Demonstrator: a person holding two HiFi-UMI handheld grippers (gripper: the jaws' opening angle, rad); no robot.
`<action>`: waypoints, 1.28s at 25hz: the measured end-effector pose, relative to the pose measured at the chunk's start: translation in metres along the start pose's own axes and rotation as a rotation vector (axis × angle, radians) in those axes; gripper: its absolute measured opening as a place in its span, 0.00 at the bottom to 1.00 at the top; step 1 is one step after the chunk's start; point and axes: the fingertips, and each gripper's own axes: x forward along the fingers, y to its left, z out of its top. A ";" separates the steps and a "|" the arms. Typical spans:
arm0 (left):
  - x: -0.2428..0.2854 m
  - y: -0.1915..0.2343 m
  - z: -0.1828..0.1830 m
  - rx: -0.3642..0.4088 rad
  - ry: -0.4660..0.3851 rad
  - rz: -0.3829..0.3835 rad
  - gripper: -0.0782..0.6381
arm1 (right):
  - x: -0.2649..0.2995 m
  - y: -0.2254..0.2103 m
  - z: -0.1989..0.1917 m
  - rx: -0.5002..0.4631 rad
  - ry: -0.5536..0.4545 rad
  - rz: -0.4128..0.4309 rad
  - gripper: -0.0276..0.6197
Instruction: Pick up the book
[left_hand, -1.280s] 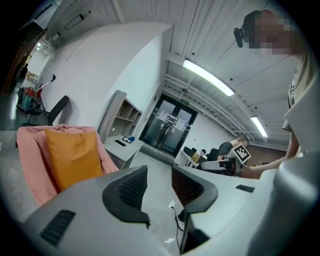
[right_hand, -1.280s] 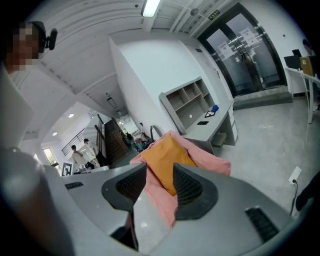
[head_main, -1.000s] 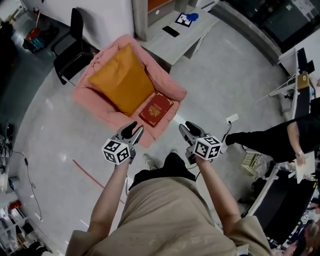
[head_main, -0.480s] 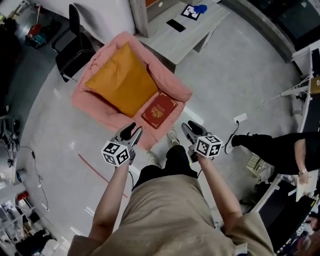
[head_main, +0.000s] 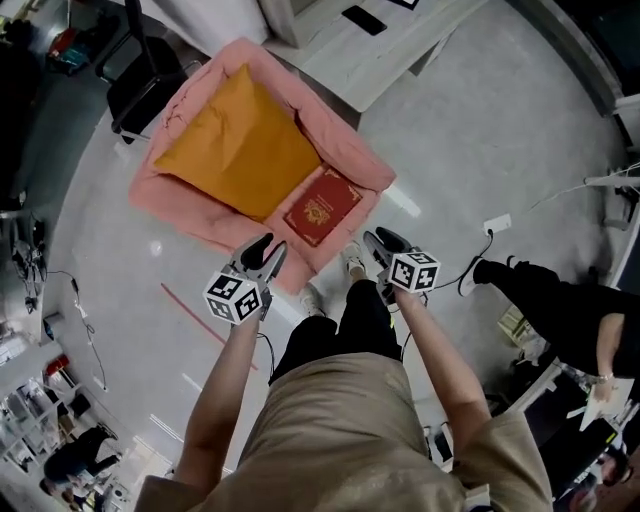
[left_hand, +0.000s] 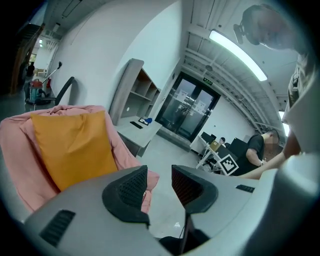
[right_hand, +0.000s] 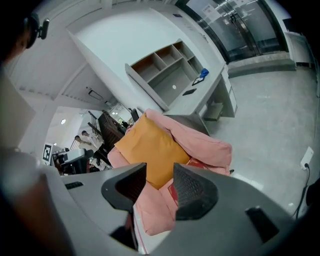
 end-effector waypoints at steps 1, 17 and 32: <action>0.009 0.003 -0.003 0.001 0.014 0.003 0.31 | 0.011 -0.012 -0.005 0.013 0.016 -0.002 0.28; 0.121 0.075 -0.066 -0.032 0.197 0.101 0.31 | 0.192 -0.158 -0.113 0.169 0.243 -0.022 0.42; 0.165 0.090 -0.117 -0.083 0.253 0.129 0.31 | 0.270 -0.245 -0.191 0.306 0.326 -0.091 0.51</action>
